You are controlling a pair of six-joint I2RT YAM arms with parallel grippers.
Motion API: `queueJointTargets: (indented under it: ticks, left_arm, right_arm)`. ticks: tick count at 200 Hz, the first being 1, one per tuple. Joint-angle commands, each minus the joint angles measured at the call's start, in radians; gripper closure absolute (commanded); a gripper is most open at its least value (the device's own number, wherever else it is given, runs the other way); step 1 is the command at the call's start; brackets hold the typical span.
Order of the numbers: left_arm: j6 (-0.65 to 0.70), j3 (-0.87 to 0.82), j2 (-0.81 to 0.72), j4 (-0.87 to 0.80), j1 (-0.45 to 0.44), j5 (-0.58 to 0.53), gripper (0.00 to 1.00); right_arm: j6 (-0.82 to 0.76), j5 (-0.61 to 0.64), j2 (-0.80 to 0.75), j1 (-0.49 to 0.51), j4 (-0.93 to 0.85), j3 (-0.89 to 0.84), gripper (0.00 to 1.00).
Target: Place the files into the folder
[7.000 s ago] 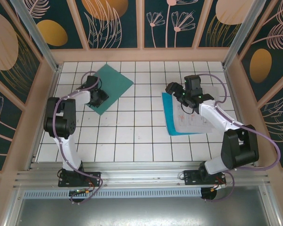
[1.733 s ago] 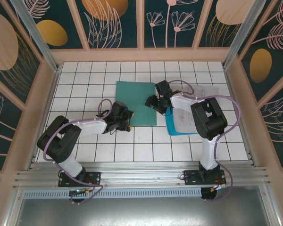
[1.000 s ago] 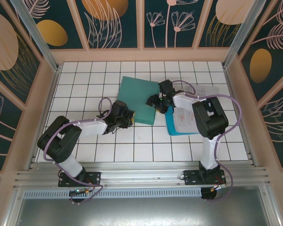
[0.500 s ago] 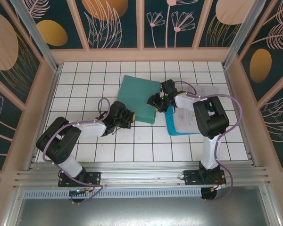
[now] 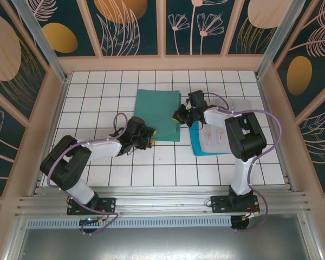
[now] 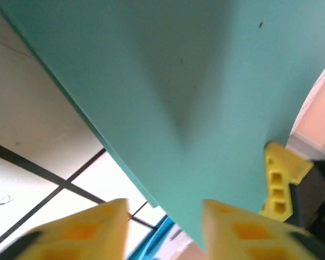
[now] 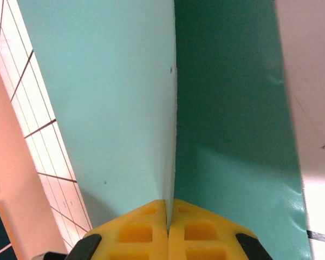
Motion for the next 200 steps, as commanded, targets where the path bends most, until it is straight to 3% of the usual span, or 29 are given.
queueJointTargets:
  ticks: [1,25,66,97,138,163,200]
  left_arm:
    - [0.136,0.068,-0.043,-0.150,0.007,0.038,0.47]
    - [0.339,0.162,-0.038,-0.296,0.027,0.027,0.44]
    - [0.922,0.516,0.133,-0.587,-0.027,0.024,0.46]
    - [1.232,0.709,0.224,-0.772,-0.128,-0.158,0.44]
    - [1.426,0.804,0.305,-0.848,-0.228,-0.438,0.40]
    - [1.456,0.858,0.370,-0.888,-0.269,-0.628,0.37]
    - [1.469,0.900,0.439,-0.890,-0.275,-0.752,0.40]
  right_arm:
    - [0.005,0.020,-0.031,-0.003,-0.016,-0.021,1.00]
    - [0.017,0.016,-0.028,-0.002,-0.036,-0.005,1.00]
    - [0.033,0.003,-0.011,-0.001,-0.103,0.058,1.00]
    - [0.031,-0.015,0.011,-0.001,-0.171,0.124,1.00]
    - [0.032,-0.042,0.034,-0.002,-0.201,0.175,1.00]
    - [0.039,-0.056,0.039,-0.002,-0.211,0.190,1.00]
    - [0.051,-0.062,0.034,-0.002,-0.208,0.182,1.00]
